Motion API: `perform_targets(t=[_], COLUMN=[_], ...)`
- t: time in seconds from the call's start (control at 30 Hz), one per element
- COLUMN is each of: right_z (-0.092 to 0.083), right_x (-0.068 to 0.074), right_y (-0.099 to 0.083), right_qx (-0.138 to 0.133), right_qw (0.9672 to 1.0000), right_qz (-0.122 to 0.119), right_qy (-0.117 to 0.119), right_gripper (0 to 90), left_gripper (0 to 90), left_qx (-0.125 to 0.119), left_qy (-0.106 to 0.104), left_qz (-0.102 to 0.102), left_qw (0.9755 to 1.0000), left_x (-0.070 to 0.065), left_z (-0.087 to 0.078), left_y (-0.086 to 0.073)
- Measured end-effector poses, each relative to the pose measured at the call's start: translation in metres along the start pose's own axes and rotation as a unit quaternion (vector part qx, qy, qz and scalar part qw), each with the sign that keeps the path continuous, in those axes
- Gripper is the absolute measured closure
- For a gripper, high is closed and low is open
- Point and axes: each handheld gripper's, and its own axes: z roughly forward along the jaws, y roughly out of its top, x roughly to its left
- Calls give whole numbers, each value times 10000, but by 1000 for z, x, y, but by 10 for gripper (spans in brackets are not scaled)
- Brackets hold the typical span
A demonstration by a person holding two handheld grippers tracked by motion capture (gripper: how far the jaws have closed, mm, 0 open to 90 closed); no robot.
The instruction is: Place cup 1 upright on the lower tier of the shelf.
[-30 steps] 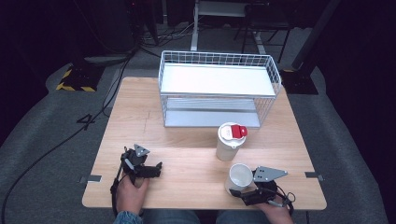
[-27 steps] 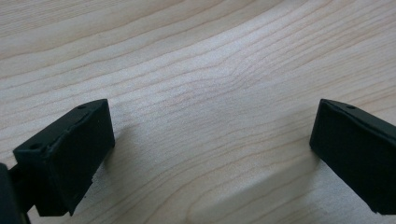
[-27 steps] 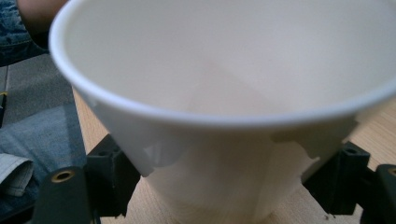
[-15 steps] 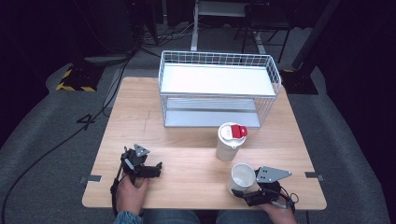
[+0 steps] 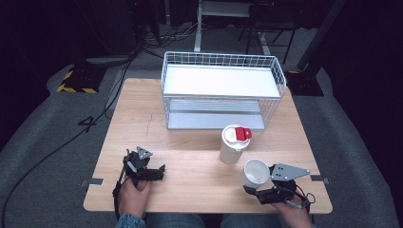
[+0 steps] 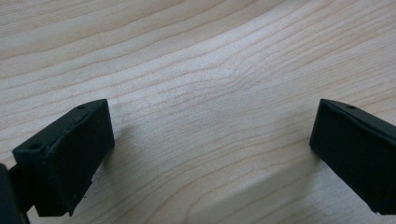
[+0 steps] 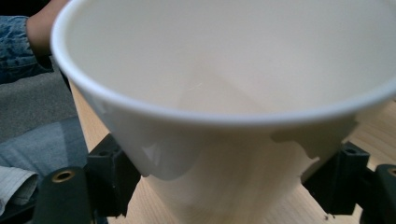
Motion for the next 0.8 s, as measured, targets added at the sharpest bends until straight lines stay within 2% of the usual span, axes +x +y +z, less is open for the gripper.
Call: perform_targets(t=[0.47, 0.77, 0.8], right_z=[-20, -21, -21], right_x=[-19, -39, -45], right_y=[19, 30, 33], right_qx=[-22, -2, -10], right_qw=[9994, 9977, 9972], right_qz=[-1, 187, 214], right_qy=[-346, -650, -723], right_gripper=[227, 227, 227], left_gripper=[3, 3, 3], left_qx=[3, -5, -1], left_qy=[-1, 0, 0], left_qz=[4, -1, 4], left_qw=[10000, 10000, 10000], left_x=[0, 0, 0], left_z=[0, 0, 0], left_y=[0, 0, 0])
